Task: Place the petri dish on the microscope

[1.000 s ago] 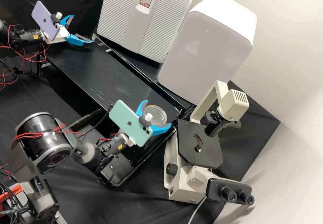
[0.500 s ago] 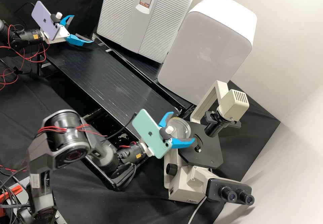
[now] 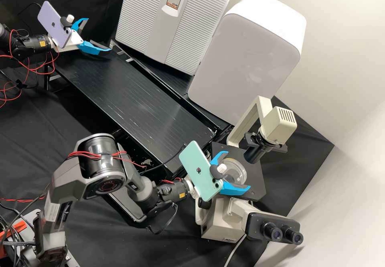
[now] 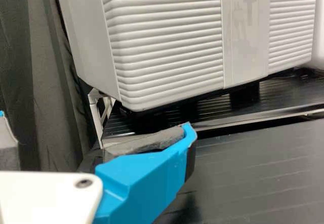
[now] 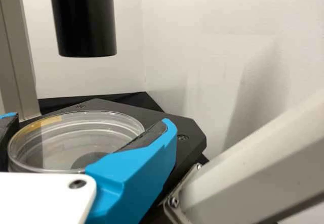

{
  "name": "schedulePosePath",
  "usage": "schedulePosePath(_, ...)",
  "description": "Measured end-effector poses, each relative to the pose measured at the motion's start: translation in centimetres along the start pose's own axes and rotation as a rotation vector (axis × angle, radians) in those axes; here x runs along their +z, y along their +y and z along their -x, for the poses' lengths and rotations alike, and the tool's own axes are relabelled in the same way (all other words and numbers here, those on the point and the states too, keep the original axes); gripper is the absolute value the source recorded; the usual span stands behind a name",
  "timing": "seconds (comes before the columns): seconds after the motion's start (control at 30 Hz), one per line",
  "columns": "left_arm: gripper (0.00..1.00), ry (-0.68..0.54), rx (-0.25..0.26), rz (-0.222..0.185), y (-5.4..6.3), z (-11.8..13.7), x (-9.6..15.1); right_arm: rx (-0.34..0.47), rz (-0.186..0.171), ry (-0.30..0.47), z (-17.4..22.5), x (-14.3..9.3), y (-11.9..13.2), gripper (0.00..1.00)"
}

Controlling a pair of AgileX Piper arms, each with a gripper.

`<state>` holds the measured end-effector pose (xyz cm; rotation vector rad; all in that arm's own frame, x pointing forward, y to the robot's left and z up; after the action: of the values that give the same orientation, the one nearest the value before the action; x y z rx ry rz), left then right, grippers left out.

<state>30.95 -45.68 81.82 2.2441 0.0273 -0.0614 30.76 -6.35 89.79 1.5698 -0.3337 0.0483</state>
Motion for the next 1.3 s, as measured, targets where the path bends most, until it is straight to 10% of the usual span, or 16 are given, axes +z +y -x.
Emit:
schedulePosePath(0.73, 1.00, 0.000, 0.000, 0.000, 0.0, 0.0, 0.0, -0.018, 0.018, -0.002, -2.9, -0.2, -1.6, 0.00)
schedulePosePath(0.77, 1.00, 0.000, 0.000, 0.000, 0.0, 0.0, 0.0, -0.018, 0.018, -0.002, -2.9, -0.2, -1.6, 1.00)
schedulePosePath(1.3, 1.00, 0.000, 0.000, 0.000, 0.0, 0.0, 0.0, -0.015, 0.040, -0.004, -2.9, -0.2, -1.5, 1.00)
